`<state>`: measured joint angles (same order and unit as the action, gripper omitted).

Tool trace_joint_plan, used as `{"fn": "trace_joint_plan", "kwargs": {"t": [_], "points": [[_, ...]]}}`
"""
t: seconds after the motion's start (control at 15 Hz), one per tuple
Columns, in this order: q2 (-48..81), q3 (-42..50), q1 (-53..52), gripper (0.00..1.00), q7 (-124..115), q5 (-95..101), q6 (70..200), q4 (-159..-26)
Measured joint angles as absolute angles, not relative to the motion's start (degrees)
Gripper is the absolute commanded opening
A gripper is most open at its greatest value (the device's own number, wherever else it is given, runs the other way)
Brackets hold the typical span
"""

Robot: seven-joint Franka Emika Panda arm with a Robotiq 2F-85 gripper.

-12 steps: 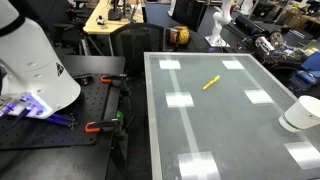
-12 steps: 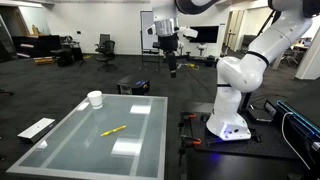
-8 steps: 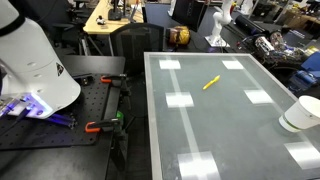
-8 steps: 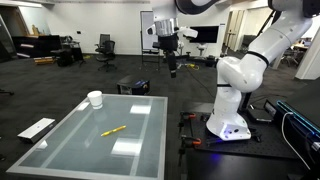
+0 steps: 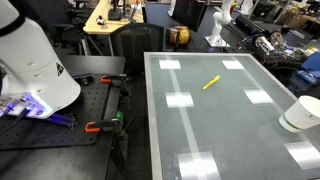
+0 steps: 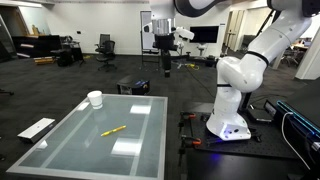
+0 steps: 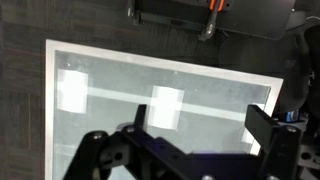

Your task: Put the pen in the cup

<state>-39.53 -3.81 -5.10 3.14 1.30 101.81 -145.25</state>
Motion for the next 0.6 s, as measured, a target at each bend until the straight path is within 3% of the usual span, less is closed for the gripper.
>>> {"fn": "trace_joint_plan", "kwargs": {"t": [0.6], "points": [[-25.7, -2.8, -5.4, 1.00, 13.3, 5.8, 127.9, -145.0]]}}
